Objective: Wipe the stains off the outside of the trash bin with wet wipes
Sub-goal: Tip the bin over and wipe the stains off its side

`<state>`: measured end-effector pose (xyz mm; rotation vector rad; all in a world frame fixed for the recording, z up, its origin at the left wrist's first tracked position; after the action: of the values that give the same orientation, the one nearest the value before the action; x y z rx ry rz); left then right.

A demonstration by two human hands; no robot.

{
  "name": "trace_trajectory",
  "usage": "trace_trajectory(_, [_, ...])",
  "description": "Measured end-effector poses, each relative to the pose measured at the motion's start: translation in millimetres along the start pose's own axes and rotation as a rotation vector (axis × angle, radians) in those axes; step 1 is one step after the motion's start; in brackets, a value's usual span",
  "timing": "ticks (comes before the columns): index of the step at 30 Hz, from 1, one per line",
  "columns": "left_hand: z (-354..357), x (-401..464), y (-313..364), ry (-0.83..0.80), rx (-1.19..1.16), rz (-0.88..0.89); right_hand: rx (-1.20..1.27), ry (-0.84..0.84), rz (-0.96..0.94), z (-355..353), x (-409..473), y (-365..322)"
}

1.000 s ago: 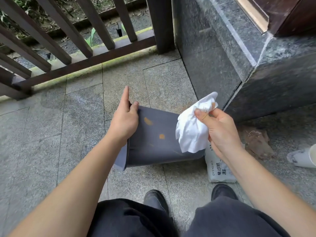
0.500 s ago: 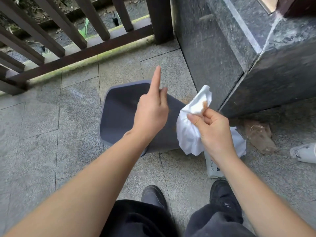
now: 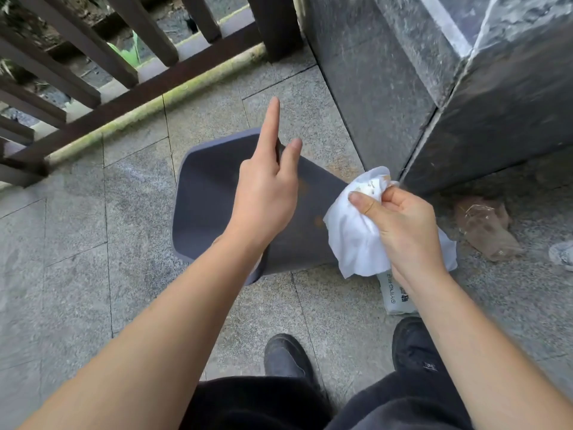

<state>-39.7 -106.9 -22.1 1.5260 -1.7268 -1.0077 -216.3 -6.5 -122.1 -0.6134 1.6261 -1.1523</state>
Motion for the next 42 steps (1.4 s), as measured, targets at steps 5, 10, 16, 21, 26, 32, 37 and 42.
trace_trajectory(5, [-8.1, 1.2, -4.3, 0.038, 0.0, -0.018, -0.092, 0.023, -0.071, -2.3, 2.1, -11.0])
trace_trajectory(10, [-18.2, 2.6, -9.7, 0.071, -0.013, -0.034, -0.12, -0.038, -0.158, 5.2, 4.9, -20.0])
trace_trajectory(16, [-27.9, 4.6, -15.2, 0.113, -0.039, -0.031, -0.167, -0.096, -0.217, 16.3, 4.6, -25.3])
trace_trajectory(21, [-35.6, 7.2, -24.4, 0.118, -0.058, -0.03, -0.263, 0.052, -0.357, 13.7, 6.6, -45.2])
trace_trajectory(26, [-35.4, 7.0, -26.4, 0.114, -0.095, -0.033, -0.36, 0.202, -0.542, 38.6, -11.1, -66.9])
trace_trajectory(32, [-25.3, 3.8, -24.2, 0.011, -0.168, -0.044, -0.402, -0.094, -0.813, 93.3, -42.1, -78.1])
trace_trajectory(37, [-28.0, 8.3, -22.4, 0.068, -0.176, -0.06, -0.562, -0.203, -0.834, 104.7, -44.8, -64.3])
trace_trajectory(42, [-39.0, 9.5, -27.0, 0.07, -0.137, -0.051, -0.67, -0.2, -0.887, 107.1, -39.7, -53.5])
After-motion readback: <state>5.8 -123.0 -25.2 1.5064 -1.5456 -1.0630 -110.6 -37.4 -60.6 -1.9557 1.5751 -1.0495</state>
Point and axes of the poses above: each hand's wrist, its own x-axis towards the middle knuckle, its own z-axis out of the palm, y = z × x, the point moved 9 cm from there along x, towards the middle knuckle, and after that the axes turned 10 degrees about -x, right-handed, at the moved point
